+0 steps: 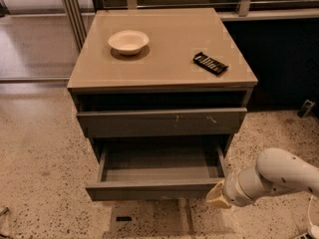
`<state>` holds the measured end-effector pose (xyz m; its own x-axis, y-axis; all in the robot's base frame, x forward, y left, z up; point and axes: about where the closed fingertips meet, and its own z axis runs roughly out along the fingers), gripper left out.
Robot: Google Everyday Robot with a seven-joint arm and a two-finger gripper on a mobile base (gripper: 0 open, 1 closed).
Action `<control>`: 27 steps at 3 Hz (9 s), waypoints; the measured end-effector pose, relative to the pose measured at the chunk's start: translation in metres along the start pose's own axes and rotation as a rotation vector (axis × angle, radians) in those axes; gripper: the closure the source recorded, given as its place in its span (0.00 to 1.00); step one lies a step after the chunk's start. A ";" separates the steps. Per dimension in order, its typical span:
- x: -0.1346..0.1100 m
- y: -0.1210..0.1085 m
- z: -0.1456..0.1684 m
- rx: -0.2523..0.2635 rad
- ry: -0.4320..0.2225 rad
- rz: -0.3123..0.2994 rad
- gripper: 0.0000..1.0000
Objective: Close middle drawer
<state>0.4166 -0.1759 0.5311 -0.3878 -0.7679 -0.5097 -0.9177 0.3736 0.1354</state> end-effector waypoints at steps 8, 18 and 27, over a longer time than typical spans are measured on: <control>0.034 -0.049 0.095 0.446 -0.163 -0.446 1.00; -0.007 -0.212 0.114 0.773 -0.108 -0.463 1.00; -0.035 -0.170 0.031 0.408 -0.237 -0.456 0.82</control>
Offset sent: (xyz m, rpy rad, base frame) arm 0.0089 -0.0047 -0.0974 0.0128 -0.1835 0.0307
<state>0.5885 -0.1963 0.5000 0.1050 -0.7779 -0.6196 -0.8609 0.2409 -0.4482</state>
